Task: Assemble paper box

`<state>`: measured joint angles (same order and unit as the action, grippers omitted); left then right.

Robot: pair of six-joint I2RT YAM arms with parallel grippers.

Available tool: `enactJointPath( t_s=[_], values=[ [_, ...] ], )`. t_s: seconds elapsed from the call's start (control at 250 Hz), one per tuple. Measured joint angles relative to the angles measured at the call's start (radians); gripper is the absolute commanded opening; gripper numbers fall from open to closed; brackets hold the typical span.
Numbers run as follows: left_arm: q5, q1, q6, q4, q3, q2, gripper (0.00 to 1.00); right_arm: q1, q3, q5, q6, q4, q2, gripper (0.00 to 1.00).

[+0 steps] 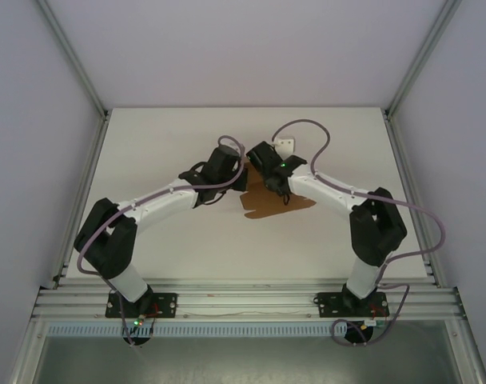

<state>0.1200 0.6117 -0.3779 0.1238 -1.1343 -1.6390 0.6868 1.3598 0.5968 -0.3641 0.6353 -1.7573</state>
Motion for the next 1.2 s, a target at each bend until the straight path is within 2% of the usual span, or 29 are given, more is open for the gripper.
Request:
enactJointPath(
  t_s=[0.316,0.404,0.488,0.512,0.576,0.6,0.739,0.899,1.031,1.119,1.199],
  values=[
    [0.003,0.01,-0.021,-0.025,-0.017,-0.008,0.0,0.011,0.07,0.149,-0.075,0.098,-0.049,0.0],
    [0.004,0.01,-0.025,-0.027,-0.022,-0.017,0.0,0.014,0.066,0.159,-0.08,0.097,-0.05,0.0],
    [0.003,0.01,-0.026,-0.023,-0.027,-0.027,0.0,0.014,0.01,0.139,-0.044,0.025,-0.025,0.01],
    [0.003,0.01,-0.025,-0.019,-0.027,-0.028,0.0,0.014,-0.015,0.125,-0.035,-0.004,-0.01,0.05],
    [0.005,0.01,-0.025,-0.006,-0.027,-0.031,0.0,0.011,-0.104,0.068,0.004,-0.095,0.049,0.28],
    [0.005,0.01,-0.025,-0.002,-0.027,-0.031,0.0,0.008,-0.141,0.044,0.025,-0.137,0.079,0.32],
    [0.012,0.01,-0.023,0.007,-0.027,-0.03,0.0,-0.042,-0.318,-0.089,0.106,-0.339,0.24,0.42],
    [0.013,0.008,-0.024,0.005,-0.027,-0.028,0.0,-0.084,-0.402,-0.24,0.148,-0.464,0.346,0.38],
    [0.013,0.008,-0.023,0.005,-0.027,-0.023,0.0,-0.104,-0.409,-0.318,0.159,-0.494,0.367,0.45],
    [0.013,0.008,-0.021,0.005,-0.027,-0.02,0.0,-0.113,-0.409,-0.36,0.162,-0.495,0.369,0.56],
    [0.01,0.008,-0.014,0.005,-0.027,-0.02,0.0,-0.12,-0.409,-0.41,0.173,-0.495,0.37,0.78]
  ],
)
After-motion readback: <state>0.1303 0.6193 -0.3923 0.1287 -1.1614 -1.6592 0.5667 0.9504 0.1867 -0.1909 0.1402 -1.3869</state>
